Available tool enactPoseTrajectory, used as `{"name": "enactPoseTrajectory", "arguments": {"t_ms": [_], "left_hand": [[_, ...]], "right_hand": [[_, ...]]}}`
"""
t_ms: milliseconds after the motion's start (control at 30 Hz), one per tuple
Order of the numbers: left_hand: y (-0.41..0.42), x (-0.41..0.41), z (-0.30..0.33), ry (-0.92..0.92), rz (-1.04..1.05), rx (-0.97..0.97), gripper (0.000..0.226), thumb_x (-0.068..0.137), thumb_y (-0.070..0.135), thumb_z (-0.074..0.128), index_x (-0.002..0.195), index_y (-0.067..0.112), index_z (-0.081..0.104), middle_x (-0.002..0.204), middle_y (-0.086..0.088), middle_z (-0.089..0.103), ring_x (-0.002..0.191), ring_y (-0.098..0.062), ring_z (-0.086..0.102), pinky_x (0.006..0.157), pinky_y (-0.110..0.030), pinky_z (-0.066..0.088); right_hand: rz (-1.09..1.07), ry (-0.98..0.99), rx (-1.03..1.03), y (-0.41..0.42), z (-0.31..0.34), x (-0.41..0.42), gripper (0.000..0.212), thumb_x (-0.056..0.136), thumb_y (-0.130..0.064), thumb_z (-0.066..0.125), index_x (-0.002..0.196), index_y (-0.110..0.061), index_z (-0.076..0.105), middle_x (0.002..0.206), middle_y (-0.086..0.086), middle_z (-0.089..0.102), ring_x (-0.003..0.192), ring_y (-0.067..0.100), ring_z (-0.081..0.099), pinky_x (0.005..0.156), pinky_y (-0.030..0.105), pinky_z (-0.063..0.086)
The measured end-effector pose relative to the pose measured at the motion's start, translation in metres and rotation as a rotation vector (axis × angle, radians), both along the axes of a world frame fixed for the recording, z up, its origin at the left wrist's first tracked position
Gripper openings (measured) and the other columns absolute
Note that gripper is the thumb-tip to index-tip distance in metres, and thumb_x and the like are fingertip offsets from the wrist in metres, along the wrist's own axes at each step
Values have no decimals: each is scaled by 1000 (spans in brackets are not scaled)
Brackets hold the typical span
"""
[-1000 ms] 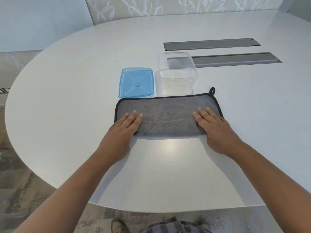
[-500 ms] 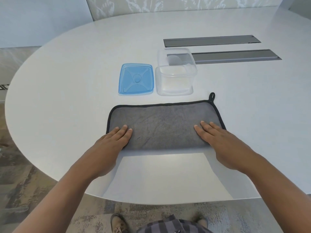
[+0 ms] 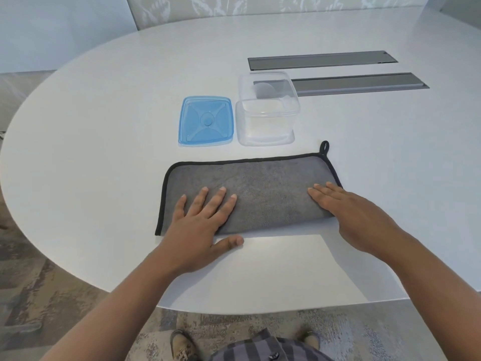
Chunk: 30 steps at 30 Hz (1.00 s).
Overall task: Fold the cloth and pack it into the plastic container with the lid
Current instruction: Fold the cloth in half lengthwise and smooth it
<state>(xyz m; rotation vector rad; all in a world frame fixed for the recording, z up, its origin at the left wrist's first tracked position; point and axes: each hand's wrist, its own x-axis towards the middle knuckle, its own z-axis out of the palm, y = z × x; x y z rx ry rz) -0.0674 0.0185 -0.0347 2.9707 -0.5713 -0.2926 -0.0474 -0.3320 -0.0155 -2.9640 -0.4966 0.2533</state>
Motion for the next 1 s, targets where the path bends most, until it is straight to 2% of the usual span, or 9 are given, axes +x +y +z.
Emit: {"name": "enactPoseTrajectory", "arguments": {"t_ms": [100,200,367,633,733,767,833,900,1000], "left_hand": [[8,1,5,-66,4,-46,80,93,80,23,162,40,16,169,16,8,158,-13,7,127,-43,9],[15,1,15,-110,5,-89,63,91,39,55,153,34,44,162,15,38,151,-13,33,120,-38,26],[23,2,18,-163,8,-95,73,85,-2,52,150,31,48,158,17,44,146,-14,41,113,-35,35],[40,6,20,-267,63,-181,62,83,-5,57,131,33,69,136,17,66,122,-14,65,86,-32,54],[45,12,32,-175,81,-205,52,84,4,52,124,33,70,114,13,74,100,-21,68,78,-36,56],[46,15,40,-119,87,-223,46,83,9,48,116,30,71,102,12,73,91,-21,66,76,-38,56],[47,20,60,-50,96,-316,30,76,17,44,93,18,68,75,8,66,71,-19,61,65,-39,54],[47,25,83,-18,131,-443,17,71,17,44,77,14,60,60,4,60,55,-14,56,53,-33,50],[46,30,117,47,228,-640,15,65,14,42,70,10,56,49,0,55,41,-17,56,38,-29,47]], "right_hand": [[-1,29,-19,-1,1,-1,99,79,21,30,162,-31,13,170,-11,9,156,10,7,121,27,20],[7,89,-92,6,3,-4,89,88,4,38,162,-31,5,171,-8,-2,157,15,0,124,32,14],[148,71,-28,44,6,-4,88,88,-12,47,162,-34,6,170,-12,-2,156,10,-7,124,33,0],[117,49,-72,32,0,5,96,86,10,32,160,-42,-3,169,-18,-5,156,8,1,122,37,22],[51,22,-73,22,8,6,91,87,9,35,159,-43,15,168,-18,13,152,11,24,111,33,39],[9,-3,-59,21,13,8,84,86,7,37,152,-44,30,162,-16,33,142,16,42,103,36,46],[-55,-113,-62,24,28,12,57,82,0,45,122,-39,55,121,-5,67,101,28,64,79,39,53],[-107,-178,7,27,49,17,31,75,-6,53,94,-29,57,87,0,67,79,33,60,65,38,50],[-153,-175,260,28,89,16,17,62,-14,49,76,-25,53,66,1,61,65,31,57,54,37,48]]}}
